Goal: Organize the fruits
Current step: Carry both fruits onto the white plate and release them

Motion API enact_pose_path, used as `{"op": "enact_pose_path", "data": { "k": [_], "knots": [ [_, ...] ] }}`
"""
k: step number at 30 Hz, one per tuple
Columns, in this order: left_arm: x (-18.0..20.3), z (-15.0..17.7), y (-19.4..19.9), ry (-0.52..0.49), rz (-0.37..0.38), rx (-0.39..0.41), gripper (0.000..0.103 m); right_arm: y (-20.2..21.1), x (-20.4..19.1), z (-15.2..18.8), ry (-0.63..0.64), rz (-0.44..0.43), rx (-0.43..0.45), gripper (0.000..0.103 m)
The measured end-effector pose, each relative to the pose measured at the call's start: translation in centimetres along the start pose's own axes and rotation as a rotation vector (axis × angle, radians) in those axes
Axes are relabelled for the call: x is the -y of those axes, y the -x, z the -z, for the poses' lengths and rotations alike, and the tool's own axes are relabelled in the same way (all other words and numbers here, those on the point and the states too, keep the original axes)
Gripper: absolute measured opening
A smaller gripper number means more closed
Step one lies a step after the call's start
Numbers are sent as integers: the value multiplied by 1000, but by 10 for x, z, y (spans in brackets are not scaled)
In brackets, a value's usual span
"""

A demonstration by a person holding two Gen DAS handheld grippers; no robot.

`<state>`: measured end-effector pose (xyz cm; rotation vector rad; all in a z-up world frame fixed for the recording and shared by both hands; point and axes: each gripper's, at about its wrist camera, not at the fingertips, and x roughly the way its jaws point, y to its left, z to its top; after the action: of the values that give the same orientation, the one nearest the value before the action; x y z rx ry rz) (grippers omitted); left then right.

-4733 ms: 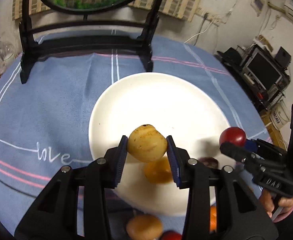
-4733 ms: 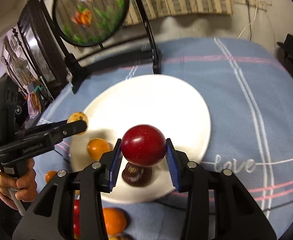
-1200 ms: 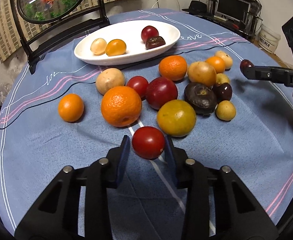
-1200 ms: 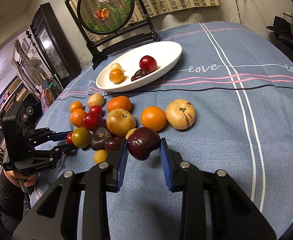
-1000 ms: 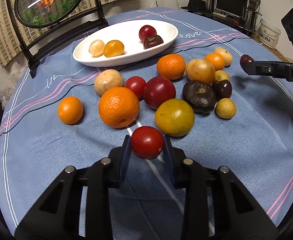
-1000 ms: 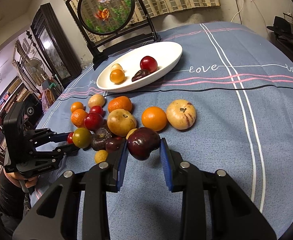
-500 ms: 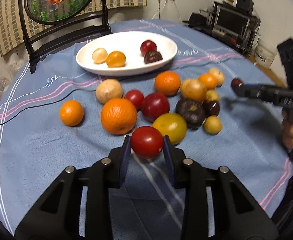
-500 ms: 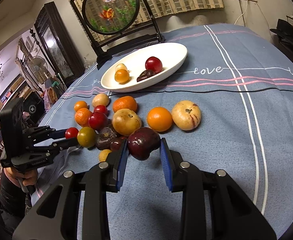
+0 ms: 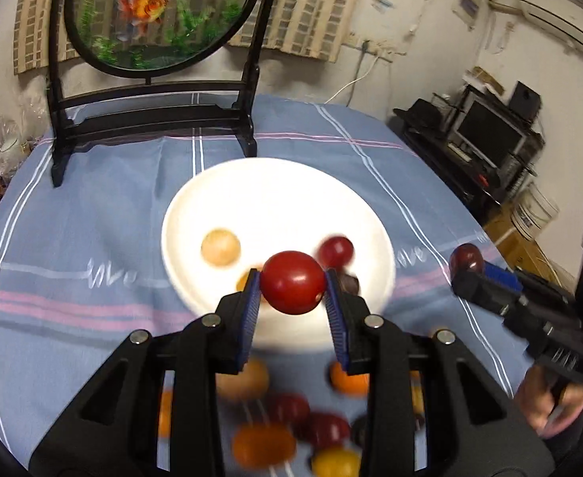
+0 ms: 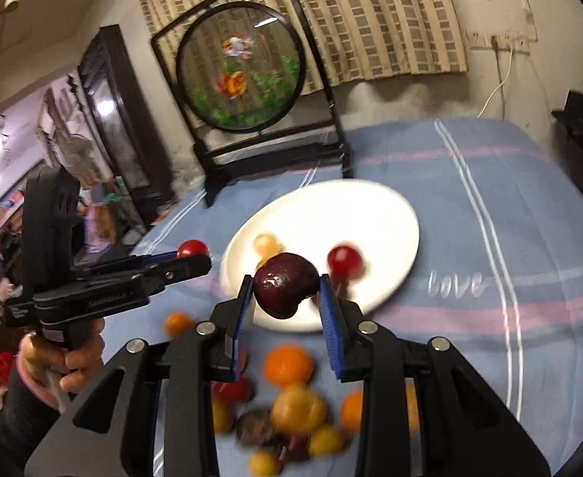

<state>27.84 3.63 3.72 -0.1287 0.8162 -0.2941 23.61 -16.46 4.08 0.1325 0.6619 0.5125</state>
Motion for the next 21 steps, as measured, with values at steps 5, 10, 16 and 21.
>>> {"op": "enact_pose_path", "data": {
  "k": [5,10,16,21],
  "knots": [
    [9,-20,-53,-41,-40,-68,33,-58,14,-9,24,72,-98,32],
    [7,-22,-88,-48,-62,-115,33,-82,27,2,23,88,-149,32],
    [7,-18,-114,-60,-97,-167,33,-95,32,8,32,90,-199,33],
    [7,-16,-104,-64,-139,-141,83,-97,26,8,39,77,-226,41]
  ]
}}
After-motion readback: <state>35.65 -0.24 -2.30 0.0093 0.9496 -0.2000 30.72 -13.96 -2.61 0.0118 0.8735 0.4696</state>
